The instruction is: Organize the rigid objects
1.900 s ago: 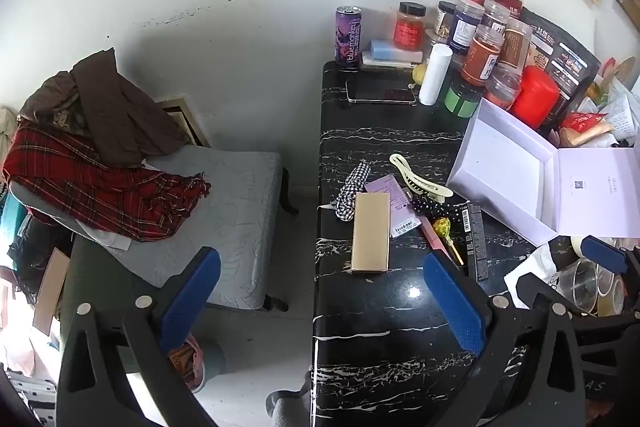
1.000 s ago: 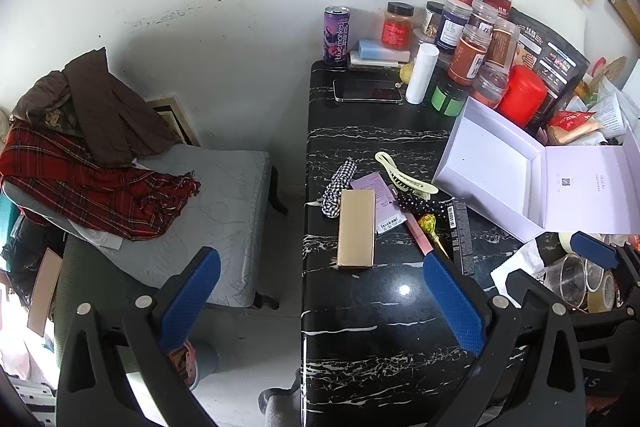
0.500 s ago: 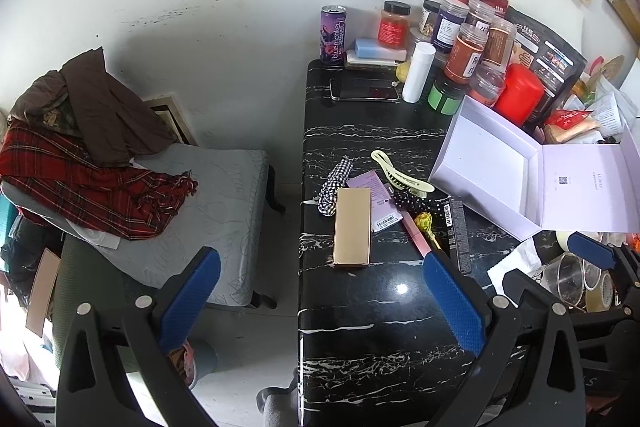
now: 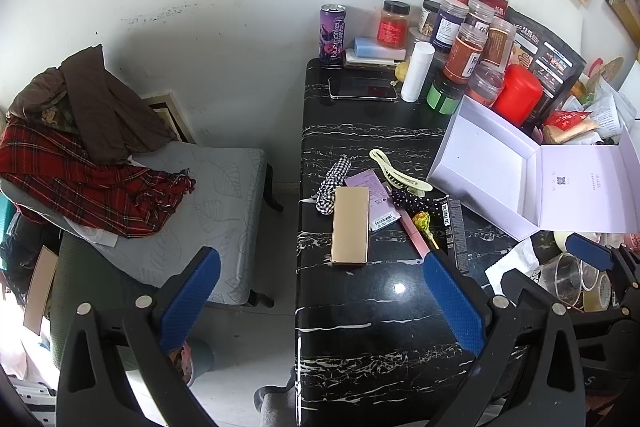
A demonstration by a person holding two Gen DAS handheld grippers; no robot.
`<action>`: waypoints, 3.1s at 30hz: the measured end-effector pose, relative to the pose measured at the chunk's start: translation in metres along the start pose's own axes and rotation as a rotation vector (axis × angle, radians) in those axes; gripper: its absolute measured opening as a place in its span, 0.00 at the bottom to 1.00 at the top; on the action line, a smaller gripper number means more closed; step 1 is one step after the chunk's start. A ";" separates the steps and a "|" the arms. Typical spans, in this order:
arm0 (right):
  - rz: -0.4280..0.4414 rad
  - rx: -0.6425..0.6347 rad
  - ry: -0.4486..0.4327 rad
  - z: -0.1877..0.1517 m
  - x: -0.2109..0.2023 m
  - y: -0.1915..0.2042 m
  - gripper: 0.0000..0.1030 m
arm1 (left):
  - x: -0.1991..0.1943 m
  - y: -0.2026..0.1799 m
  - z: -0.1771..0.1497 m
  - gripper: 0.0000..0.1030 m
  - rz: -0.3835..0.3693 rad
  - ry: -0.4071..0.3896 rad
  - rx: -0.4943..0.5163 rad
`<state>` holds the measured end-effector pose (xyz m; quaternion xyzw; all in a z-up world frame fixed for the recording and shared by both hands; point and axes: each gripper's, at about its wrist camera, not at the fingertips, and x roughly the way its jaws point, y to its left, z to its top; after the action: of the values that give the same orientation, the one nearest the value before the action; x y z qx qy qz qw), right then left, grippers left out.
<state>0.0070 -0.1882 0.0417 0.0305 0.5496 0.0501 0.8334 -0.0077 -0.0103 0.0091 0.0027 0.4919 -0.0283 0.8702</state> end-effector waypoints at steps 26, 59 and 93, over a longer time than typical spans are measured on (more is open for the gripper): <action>-0.005 0.004 0.012 0.000 0.003 -0.003 1.00 | 0.004 -0.002 0.002 1.00 -0.010 0.010 0.003; 0.061 0.083 0.147 0.010 0.079 -0.029 1.00 | 0.104 -0.008 0.018 1.00 -0.112 0.182 0.010; 0.061 0.121 0.332 0.015 0.194 -0.074 0.54 | 0.220 -0.007 0.001 0.51 -0.179 0.381 -0.102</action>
<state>0.1001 -0.2390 -0.1374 0.0886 0.6804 0.0467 0.7259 0.1059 -0.0272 -0.1790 -0.0799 0.6468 -0.0795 0.7543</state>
